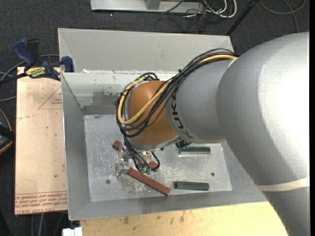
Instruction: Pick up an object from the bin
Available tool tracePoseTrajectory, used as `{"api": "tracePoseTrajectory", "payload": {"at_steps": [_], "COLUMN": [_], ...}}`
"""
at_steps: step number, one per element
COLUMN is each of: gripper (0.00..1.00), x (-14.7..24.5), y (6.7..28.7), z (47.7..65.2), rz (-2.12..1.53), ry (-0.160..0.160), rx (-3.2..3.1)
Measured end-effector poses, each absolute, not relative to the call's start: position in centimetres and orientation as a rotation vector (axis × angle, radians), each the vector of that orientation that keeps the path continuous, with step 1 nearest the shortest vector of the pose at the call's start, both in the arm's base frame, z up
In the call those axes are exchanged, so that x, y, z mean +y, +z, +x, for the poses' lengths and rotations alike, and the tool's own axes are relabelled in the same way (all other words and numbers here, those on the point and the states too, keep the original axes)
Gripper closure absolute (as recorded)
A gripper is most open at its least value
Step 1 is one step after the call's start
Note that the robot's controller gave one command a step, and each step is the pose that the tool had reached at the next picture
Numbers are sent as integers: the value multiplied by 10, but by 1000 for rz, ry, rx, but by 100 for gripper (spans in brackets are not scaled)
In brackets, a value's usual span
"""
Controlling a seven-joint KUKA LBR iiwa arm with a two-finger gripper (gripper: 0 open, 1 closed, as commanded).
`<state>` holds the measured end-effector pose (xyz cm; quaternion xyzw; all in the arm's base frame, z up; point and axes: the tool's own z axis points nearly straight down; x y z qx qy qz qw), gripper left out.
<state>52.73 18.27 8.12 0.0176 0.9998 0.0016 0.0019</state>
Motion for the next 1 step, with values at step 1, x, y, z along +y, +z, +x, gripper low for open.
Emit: {"api": "tracePoseTrajectory", "payload": {"at_steps": [1], "gripper": [0], "x": [183], "y": [81], "z": [526], "rz": [53], "ry": [5], "rx": [3139]}}
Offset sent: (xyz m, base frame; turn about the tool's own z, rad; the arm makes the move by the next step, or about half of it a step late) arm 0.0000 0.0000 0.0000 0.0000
